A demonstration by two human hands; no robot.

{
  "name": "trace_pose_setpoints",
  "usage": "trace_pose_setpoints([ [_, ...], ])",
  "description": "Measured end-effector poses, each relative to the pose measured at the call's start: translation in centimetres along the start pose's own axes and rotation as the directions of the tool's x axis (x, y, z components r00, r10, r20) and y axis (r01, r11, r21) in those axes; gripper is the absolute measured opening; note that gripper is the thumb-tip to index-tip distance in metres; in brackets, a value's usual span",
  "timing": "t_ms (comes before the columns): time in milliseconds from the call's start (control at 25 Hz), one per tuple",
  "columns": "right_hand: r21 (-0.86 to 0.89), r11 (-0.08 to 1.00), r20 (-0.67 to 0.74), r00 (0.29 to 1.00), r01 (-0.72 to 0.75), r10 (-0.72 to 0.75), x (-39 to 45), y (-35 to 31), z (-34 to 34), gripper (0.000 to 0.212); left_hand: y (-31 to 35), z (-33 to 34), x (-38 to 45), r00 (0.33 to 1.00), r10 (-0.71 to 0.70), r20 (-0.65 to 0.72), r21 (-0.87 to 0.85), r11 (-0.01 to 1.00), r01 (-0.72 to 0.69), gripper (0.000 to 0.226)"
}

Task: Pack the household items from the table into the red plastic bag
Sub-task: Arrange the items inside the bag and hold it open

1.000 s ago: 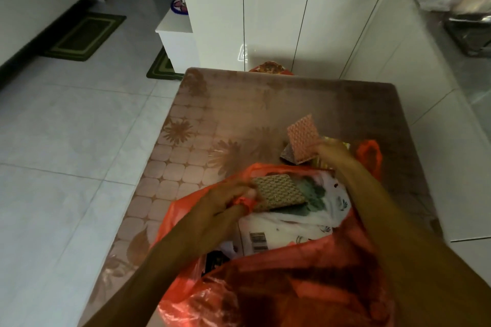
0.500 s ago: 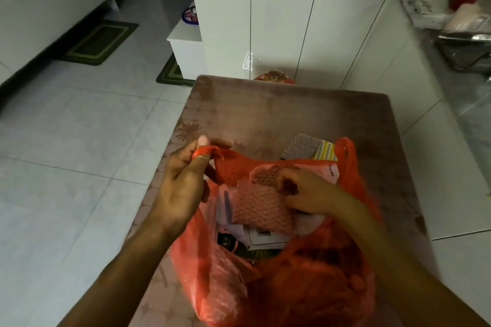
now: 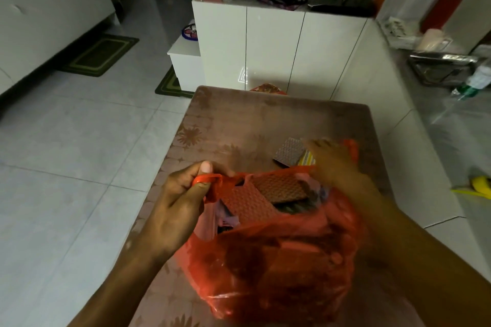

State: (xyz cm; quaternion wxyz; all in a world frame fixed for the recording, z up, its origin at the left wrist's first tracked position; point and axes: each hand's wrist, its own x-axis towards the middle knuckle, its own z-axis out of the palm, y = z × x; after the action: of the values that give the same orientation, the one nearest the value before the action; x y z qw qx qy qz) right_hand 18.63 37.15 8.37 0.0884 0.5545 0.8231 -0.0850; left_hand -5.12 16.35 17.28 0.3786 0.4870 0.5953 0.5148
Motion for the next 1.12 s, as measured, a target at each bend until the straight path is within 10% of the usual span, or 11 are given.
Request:
trace_pose_setpoints([
  [280,0.167,0.95,0.015,0.964,-0.265,0.267,0.2,2.6,5.8,0.039,0.6,-1.9,-3.0,1.0,0.004,0.014,-0.007,1.0,-0.004,0.037],
  [800,0.523,0.852,-0.524,0.78,-0.024,0.343,-10.3,0.3,-5.7,0.02,2.5,-3.4,-0.3,0.963,-0.032,-0.268,-0.419,0.904,-0.087,0.037],
  [960,0.281,0.949,-0.182,0.962,-0.145,0.201,-10.0,-0.4,0.4,0.015,-1.0,-1.6,-0.5,0.958,-0.158,-0.24,-0.28,0.956,0.087,0.04],
  [1120,0.197,0.943,-0.108,0.95,-0.267,0.291,-10.1,0.6,1.6,0.018,-1.1,-0.2,1.3,0.983,-0.106,-0.152,-0.132,0.988,0.086,0.033],
])
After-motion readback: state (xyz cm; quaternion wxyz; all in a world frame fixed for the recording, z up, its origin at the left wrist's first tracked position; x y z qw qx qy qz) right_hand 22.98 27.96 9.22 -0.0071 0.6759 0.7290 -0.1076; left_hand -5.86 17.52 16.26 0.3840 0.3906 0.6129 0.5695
